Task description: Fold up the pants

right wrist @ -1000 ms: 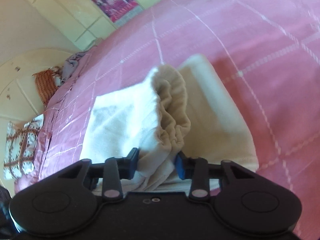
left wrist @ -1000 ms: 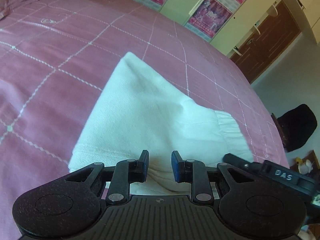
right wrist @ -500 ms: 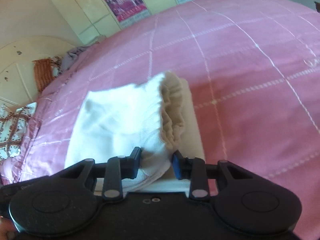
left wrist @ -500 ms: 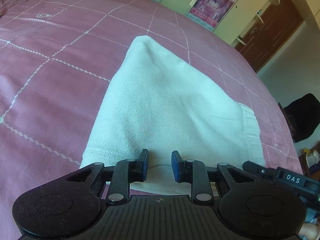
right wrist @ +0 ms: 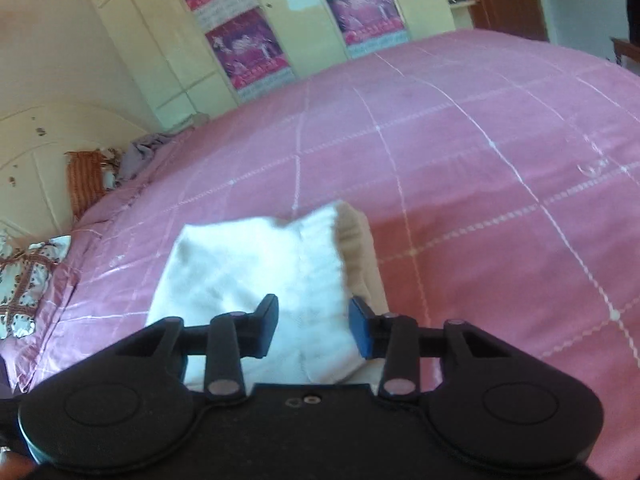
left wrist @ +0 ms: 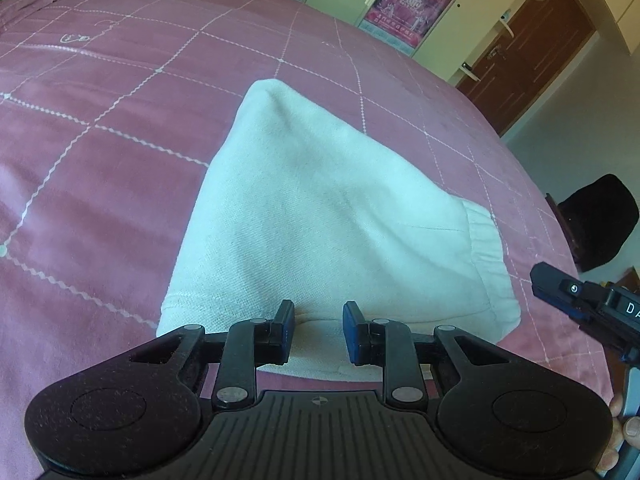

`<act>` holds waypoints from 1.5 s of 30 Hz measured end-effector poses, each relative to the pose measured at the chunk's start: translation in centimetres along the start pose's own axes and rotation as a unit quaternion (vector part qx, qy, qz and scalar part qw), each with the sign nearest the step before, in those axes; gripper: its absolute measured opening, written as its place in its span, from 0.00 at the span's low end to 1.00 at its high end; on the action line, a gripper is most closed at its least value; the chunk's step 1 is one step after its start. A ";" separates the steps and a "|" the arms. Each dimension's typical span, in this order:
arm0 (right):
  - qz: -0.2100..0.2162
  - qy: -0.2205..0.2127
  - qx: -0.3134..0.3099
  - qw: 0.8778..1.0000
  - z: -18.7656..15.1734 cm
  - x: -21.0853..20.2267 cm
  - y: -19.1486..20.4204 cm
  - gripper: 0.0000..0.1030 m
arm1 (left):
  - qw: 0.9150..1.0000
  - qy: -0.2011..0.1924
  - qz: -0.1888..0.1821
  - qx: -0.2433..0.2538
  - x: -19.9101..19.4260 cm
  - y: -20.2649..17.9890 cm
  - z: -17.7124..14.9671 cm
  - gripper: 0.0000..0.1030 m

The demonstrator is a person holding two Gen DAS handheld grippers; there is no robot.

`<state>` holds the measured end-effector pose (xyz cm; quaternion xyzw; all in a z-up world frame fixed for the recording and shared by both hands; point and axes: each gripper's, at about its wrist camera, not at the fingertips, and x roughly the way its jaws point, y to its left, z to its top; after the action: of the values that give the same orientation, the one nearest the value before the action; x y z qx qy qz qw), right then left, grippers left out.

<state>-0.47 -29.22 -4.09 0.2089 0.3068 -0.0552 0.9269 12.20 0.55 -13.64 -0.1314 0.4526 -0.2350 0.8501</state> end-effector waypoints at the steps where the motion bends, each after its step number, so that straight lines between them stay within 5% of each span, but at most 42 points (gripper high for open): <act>1: 0.005 -0.001 -0.025 1.000 0.5 0.0 1.2 0.27 | 1.000 -0.004 0.000 0.005 -0.2 -0.5 0.4 0.25; 5: 0.013 0.015 -0.123 0.992 1.2 2.1 5.4 0.24 | 1.000 -0.004 0.017 0.024 0.2 -1.5 1.6 0.25; 9: -0.024 0.052 -0.122 0.991 0.0 4.5 4.5 0.24 | 0.999 0.025 0.020 0.016 1.8 0.0 0.1 0.24; 12: -0.041 0.077 -0.100 0.991 -2.7 5.4 0.6 0.00 | 1.000 0.024 0.009 0.011 1.7 0.5 -0.3 0.24; 15: -0.002 0.069 -0.006 0.998 -2.5 4.7 -2.3 0.00 | 0.999 0.026 0.013 0.014 1.8 0.4 -0.2 0.24; 20: -0.028 0.074 -0.111 0.991 -2.4 4.4 0.8 0.06 | 0.998 0.026 0.030 0.047 1.3 -1.0 0.6 0.25; 25: -0.005 0.049 -0.111 0.993 -1.1 3.3 2.2 0.16 | 0.994 0.005 0.050 0.094 0.6 -2.9 2.3 0.25; 37: -0.005 0.045 -0.159 0.986 5.1 10.0 4.8 0.16 | 0.989 0.003 0.083 0.119 5.6 -3.5 7.8 0.25; 45: -0.046 0.062 -0.158 0.984 4.2 14.8 1.6 0.07 | 0.989 0.021 0.095 0.115 10.5 -2.6 10.3 0.25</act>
<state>14.09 -29.19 -9.26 0.0482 0.3777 -0.0360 0.9240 25.06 -6.97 -14.25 0.0159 0.4503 -0.2061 0.8686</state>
